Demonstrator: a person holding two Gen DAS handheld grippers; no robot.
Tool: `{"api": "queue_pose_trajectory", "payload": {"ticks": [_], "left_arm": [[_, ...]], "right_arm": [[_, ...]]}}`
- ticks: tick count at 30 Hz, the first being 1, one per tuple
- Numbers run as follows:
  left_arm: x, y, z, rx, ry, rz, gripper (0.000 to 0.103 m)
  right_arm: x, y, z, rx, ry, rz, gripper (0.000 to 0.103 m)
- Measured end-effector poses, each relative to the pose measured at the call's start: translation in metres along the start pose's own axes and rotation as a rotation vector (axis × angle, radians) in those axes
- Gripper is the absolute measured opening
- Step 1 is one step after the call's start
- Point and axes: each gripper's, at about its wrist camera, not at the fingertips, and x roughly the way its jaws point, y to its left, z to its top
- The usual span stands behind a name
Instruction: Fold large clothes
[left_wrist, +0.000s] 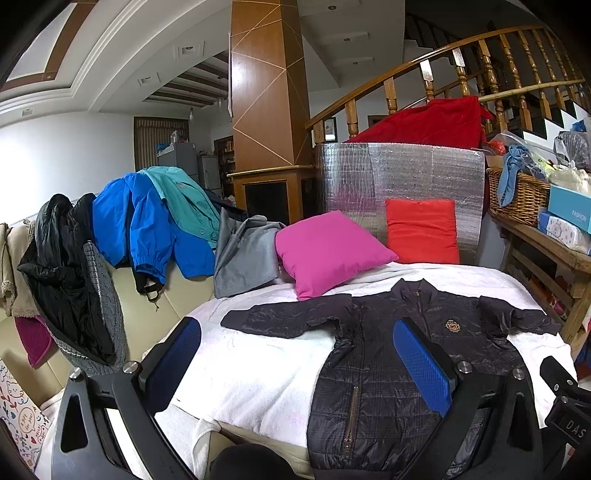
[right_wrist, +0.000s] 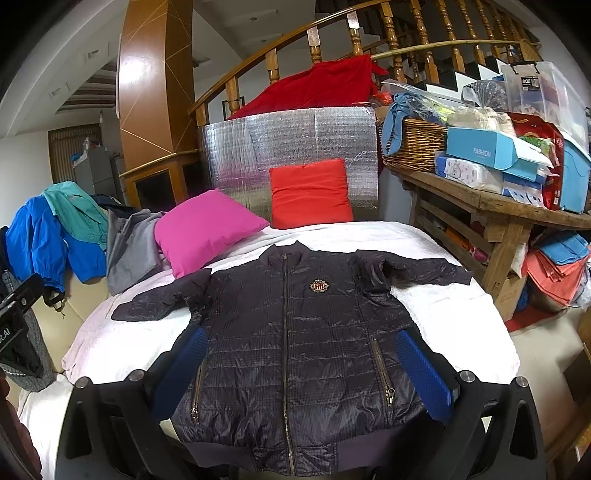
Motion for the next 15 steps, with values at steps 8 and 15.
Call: {"api": "queue_pose_trajectory", "payload": {"ticks": [8,15], "left_arm": [[0.0017,-0.0016,-0.0016,0.001,0.006,-0.003,0.103],[0.0051,-0.0049,-0.0019,0.003,0.013,-0.003,0.103]], "right_arm": [[0.0014,0.0002,-0.0008,-0.003,0.005,-0.002,0.103],[0.0027,-0.0008,-0.0007,-0.004,0.008,-0.002,0.103]]}}
